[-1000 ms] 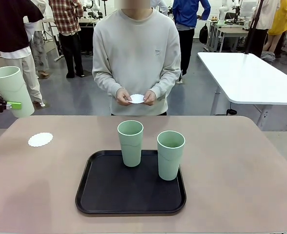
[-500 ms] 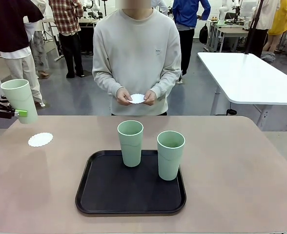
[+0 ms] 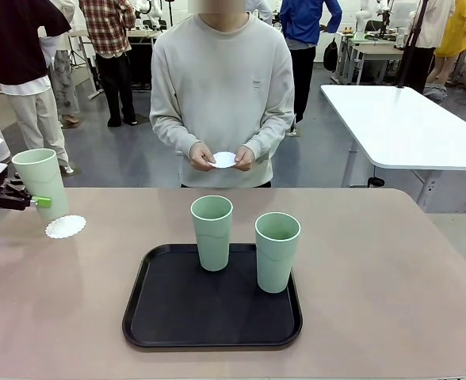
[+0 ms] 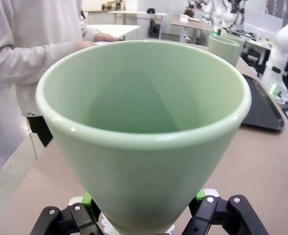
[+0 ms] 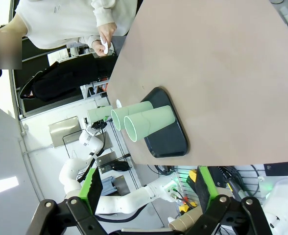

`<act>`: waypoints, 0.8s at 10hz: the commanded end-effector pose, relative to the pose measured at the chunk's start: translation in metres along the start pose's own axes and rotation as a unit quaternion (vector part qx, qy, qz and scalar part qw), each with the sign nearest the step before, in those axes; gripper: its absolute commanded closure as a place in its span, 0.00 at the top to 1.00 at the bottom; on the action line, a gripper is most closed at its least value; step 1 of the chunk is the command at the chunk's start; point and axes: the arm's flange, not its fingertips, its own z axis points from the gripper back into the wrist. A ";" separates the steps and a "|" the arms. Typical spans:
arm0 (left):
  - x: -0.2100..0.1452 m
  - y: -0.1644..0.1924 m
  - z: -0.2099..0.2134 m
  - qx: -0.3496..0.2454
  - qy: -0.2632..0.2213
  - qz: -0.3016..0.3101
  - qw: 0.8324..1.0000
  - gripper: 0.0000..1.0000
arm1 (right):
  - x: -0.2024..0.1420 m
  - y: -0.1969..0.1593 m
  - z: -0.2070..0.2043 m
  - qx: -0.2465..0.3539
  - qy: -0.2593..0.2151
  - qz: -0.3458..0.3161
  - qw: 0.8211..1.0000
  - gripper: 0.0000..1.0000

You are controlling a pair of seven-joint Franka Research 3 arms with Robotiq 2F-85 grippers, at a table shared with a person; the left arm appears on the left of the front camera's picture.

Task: Place coasters on the table and set cups on them.
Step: Pick up one Reusable plastic cup and place it on a coaster set by the human.

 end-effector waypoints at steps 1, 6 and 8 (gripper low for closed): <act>-0.008 0.001 0.002 -0.030 0.007 -0.025 0.999 0.83 | -0.001 -0.001 0.000 0.009 0.002 0.002 1.000 1.00; -0.013 -0.004 -0.005 -0.024 0.014 -0.009 1.000 0.83 | -0.001 -0.001 0.000 0.009 0.002 0.002 1.000 1.00; -0.013 -0.004 -0.005 -0.024 0.014 -0.009 1.000 0.83 | -0.001 -0.001 0.000 0.009 0.002 0.002 1.000 1.00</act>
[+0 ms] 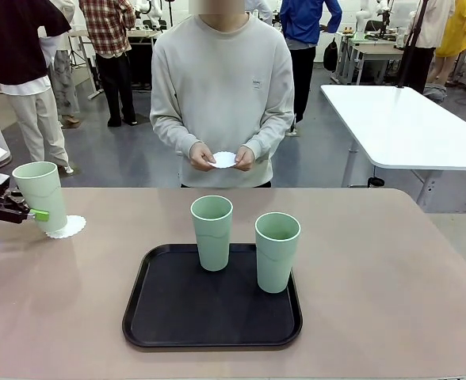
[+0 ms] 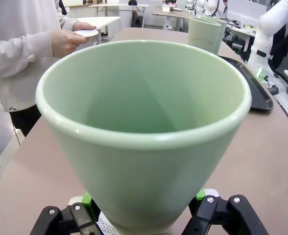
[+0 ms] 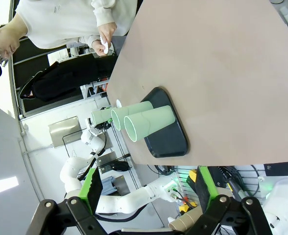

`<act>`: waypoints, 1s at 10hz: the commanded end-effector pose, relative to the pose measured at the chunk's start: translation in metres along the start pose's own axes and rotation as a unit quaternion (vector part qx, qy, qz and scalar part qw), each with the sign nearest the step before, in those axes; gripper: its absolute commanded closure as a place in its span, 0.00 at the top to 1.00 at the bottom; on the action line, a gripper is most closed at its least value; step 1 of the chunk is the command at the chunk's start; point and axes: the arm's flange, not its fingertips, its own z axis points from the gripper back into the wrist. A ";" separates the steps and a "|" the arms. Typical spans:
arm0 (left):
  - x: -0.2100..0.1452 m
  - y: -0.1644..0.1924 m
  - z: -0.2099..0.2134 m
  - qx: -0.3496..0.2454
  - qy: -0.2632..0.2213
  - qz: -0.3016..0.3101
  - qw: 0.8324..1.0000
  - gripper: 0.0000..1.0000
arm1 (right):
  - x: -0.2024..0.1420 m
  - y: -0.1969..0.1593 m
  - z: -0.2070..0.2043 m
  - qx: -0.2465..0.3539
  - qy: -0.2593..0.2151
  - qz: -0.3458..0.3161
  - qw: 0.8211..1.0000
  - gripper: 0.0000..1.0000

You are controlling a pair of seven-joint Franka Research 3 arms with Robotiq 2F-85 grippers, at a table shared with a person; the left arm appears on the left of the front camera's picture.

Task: Place coasters on the table and set cups on them.
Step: Pick up one Reusable plastic cup and place it on a coaster set by the human.

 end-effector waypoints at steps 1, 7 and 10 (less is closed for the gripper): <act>0.000 0.000 0.000 0.000 0.000 0.000 1.000 0.83 | -0.001 -0.001 0.000 0.009 0.002 0.002 1.000 1.00; -0.012 0.018 -0.009 -0.045 -0.047 -0.054 0.996 0.83 | -0.001 -0.001 0.000 0.009 0.002 0.002 1.000 1.00; -0.023 0.028 -0.009 -0.046 -0.052 -0.049 0.996 0.83 | -0.001 -0.001 0.000 0.009 0.002 0.002 1.000 1.00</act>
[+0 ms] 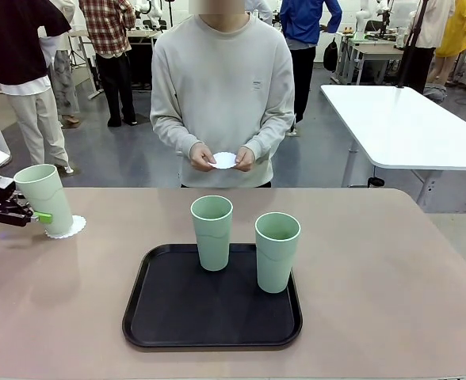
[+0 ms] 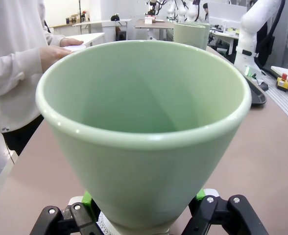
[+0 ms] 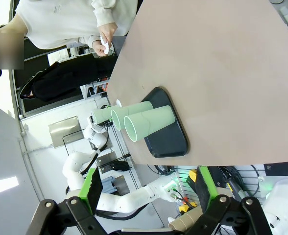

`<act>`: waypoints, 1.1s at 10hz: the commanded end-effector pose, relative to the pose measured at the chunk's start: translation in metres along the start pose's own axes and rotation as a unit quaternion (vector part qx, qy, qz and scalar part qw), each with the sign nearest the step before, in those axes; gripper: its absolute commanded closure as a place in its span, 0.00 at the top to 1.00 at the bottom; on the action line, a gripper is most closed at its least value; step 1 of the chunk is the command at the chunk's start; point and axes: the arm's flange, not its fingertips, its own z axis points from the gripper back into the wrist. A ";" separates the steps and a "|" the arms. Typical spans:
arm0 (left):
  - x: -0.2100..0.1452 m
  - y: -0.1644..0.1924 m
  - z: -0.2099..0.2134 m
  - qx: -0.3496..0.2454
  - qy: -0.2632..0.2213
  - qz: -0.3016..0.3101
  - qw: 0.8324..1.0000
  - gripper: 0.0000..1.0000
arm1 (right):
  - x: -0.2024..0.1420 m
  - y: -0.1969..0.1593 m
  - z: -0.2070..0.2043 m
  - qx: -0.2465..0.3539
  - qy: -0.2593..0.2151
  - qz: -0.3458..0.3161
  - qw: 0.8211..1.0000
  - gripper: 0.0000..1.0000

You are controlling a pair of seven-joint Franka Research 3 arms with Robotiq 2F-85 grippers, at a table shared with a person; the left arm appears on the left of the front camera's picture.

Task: Place coasters on the table and set cups on them.
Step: Pick up one Reusable plastic cup and place it on a coaster set by the human.

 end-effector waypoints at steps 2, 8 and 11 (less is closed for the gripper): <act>-0.006 0.012 -0.002 -0.004 -0.003 -0.004 1.000 0.83 | -0.001 -0.001 0.000 0.009 0.002 0.002 1.000 1.00; 0.001 0.009 -0.016 -0.009 0.015 -0.009 1.000 0.83 | -0.001 -0.001 0.000 0.009 0.002 0.002 1.000 1.00; -0.001 0.011 -0.014 -0.009 0.029 -0.014 0.999 0.83 | -0.001 -0.001 0.000 0.009 0.002 0.002 1.000 1.00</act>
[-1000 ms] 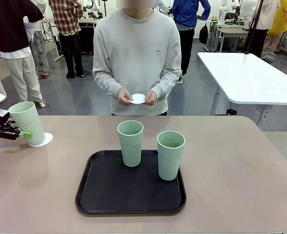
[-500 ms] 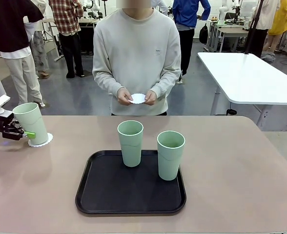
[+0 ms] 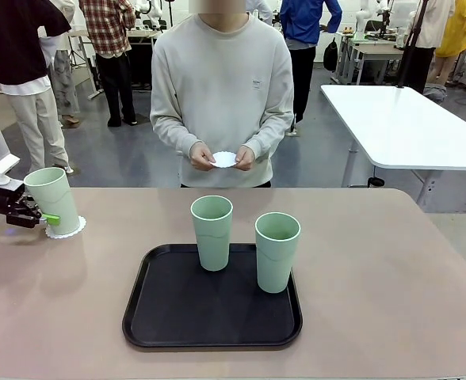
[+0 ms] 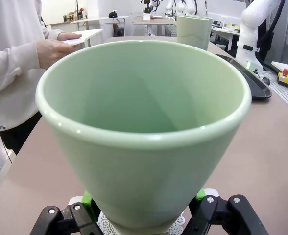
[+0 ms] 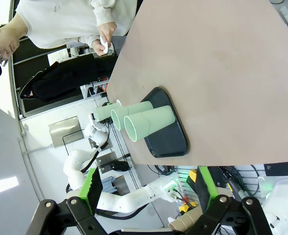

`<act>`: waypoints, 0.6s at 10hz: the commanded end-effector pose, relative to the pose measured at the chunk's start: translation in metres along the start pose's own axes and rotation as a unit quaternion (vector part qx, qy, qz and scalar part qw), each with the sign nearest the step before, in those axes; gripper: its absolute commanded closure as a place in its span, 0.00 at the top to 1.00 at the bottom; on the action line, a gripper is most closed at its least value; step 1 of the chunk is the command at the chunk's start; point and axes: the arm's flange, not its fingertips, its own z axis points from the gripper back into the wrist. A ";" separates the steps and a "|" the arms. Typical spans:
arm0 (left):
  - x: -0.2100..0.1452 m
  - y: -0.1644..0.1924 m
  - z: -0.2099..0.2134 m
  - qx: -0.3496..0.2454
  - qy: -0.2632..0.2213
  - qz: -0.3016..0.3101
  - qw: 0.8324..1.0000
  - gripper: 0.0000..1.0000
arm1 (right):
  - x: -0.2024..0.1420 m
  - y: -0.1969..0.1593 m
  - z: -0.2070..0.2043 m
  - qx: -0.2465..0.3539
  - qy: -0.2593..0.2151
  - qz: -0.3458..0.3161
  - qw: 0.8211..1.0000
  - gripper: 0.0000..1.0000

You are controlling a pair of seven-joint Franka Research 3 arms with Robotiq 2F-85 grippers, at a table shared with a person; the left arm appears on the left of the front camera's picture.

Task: Place coasters on the table and set cups on them.
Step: Pick up one Reusable plastic cup and place it on a coaster set by the human.

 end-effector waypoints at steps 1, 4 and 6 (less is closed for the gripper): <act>0.004 -0.001 0.000 -0.005 0.025 -0.007 1.000 0.83 | -0.001 -0.001 0.000 0.009 0.002 0.002 1.000 1.00; 0.000 -0.001 -0.004 -0.016 0.036 -0.006 0.999 1.00 | -0.001 -0.001 0.000 0.009 0.002 0.002 1.000 1.00; 0.000 -0.001 -0.004 -0.017 0.036 -0.002 0.999 1.00 | -0.001 -0.001 0.000 0.009 0.002 0.002 1.000 1.00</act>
